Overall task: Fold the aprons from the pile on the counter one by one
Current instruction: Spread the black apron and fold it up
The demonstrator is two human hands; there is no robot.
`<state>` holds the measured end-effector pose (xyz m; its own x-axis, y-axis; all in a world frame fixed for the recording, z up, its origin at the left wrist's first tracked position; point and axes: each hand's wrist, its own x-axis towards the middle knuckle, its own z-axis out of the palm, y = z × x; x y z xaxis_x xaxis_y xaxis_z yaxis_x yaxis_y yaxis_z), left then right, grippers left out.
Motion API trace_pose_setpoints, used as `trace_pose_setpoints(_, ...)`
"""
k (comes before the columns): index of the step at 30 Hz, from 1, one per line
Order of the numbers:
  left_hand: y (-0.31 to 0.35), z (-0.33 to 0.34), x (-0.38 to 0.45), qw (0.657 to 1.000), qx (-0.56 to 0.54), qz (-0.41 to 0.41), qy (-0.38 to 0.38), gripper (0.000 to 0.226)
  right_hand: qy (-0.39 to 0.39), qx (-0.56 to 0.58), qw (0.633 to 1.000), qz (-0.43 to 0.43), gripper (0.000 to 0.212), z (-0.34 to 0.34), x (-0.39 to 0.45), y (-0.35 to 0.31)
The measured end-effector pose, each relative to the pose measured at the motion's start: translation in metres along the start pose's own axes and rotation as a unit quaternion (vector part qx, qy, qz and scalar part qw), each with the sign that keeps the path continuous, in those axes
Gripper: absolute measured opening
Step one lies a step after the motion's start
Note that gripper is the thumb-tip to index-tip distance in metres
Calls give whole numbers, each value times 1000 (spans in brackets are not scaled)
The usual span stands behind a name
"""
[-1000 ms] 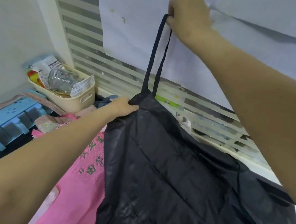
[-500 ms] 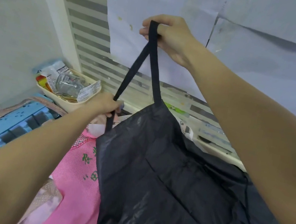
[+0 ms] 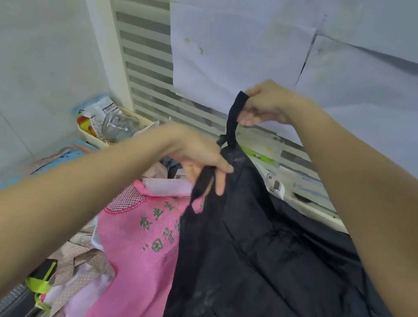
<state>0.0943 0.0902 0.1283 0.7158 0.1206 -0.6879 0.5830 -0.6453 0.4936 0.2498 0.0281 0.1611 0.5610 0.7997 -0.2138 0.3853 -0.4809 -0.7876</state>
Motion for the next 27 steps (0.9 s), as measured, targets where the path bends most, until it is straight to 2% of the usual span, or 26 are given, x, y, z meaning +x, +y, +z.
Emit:
trace_pose_setpoints(3, 52, 55, 12, 989, 128, 59, -47, 49, -75, -127, 989, 1, 25, -13, -27, 8)
trace_pose_setpoints(5, 69, 96, 22, 977, 176, 86, -83, 49, -111, -231, 965, 51, 23, -26, -49, 30)
trace_pose_setpoints(7, 77, 132, 30, 969, 187, 102, -122, 49, -136, -343, 920, 136, 19, -38, -76, 66)
trace_pose_setpoints(9, 87, 164, 36, 958, 203, 126, -158, 47, -153, -440, 853, 235, 13, -47, -115, 112)
trace_pose_setpoints(11, 89, 182, 39, 946, 190, 142, -222, 41, -172, -495, 790, 317, 12, -48, -152, 150)
trace_pose_setpoints(12, 90, 183, 39, 939, 172, 145, -260, 35, -179, -504, 771, 345, 13, -43, -168, 165)
trace_pose_setpoints(15, 85, 169, 40, 921, 49, 169, -347, 18, -159, -520, 758, 360, 24, -18, -198, 200)
trace_pose_setpoints(17, 78, 149, 43, 928, -84, 199, -304, 18, -147, -523, 763, 350, 25, -4, -202, 213)
trace_pose_setpoints(19, 69, 129, 49, 930, -254, 202, -171, 21, -136, -520, 772, 340, 15, 1, -199, 217)
trace_pose_setpoints(21, 53, 120, 64, 926, -344, 154, -11, 18, -114, -521, 790, 301, 12, 0, -190, 210)
trace_pose_setpoints(23, 29, 120, 83, 946, -308, 68, 70, 12, -72, -537, 806, 240, 13, 0, -174, 199)
trace_pose_setpoints(25, 6, 130, 101, 975, -208, 8, 76, 13, -19, -505, 843, 184, 21, 5, -154, 189)
trace_pose_setpoints(27, -12, 143, 115, 990, -110, -15, 83, 23, -14, -452, 878, 157, 12, 13, -131, 189)
